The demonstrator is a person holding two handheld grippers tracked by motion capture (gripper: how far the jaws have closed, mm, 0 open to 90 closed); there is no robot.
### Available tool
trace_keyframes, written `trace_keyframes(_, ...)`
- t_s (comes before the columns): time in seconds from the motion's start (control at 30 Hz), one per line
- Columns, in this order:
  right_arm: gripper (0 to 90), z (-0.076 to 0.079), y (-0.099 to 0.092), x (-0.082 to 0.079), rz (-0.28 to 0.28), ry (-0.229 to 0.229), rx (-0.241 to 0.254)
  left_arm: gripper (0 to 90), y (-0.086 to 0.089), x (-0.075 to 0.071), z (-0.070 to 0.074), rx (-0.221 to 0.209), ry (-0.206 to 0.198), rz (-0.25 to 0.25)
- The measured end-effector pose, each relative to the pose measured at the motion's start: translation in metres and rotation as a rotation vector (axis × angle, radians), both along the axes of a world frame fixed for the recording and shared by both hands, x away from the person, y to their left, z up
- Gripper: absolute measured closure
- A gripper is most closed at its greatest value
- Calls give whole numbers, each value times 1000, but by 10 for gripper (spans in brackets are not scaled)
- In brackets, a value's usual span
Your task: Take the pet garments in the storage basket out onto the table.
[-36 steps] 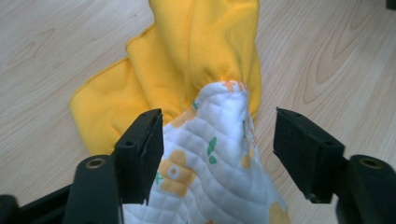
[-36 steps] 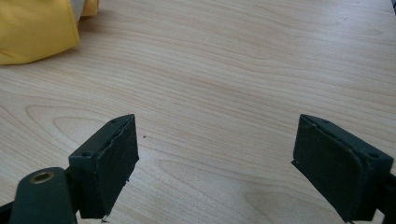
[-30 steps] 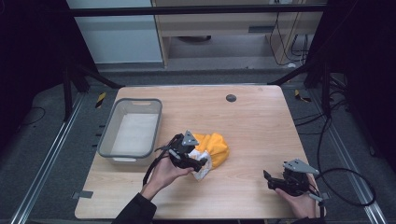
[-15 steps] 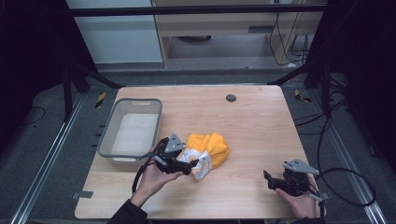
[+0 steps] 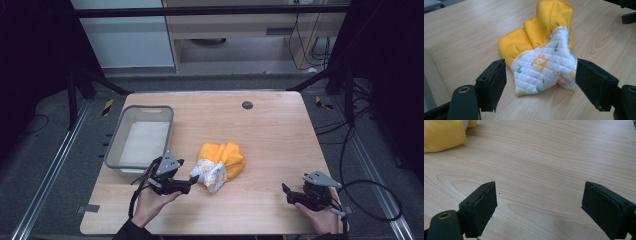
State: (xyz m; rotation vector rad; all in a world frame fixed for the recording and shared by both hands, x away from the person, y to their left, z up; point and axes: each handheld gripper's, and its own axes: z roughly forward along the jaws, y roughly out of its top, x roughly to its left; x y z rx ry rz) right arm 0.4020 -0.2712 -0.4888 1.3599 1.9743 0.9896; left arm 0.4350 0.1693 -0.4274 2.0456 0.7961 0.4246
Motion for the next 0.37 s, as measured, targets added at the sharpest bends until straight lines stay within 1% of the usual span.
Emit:
trace_keyframes(0.1,124,0,0,-1,3,-1,-2,269,5,-3,-5,10,-2,14)
trace_keyframes(0.13,124,0,0,-1,3,0,-5,281,7,-4,-7,10,-10,18)
trace_keyframes(0.23,124,0,2,-1,1,4,-5,309,11,-6,-14,13,-3,32)
trace_keyframes(0.3,123,-1,2,-1,5,1,-14,329,14,-8,-17,22,-4,39)
trace_keyframes(0.37,122,-1,2,-1,6,1,-14,332,18,-10,-20,30,-1,47)
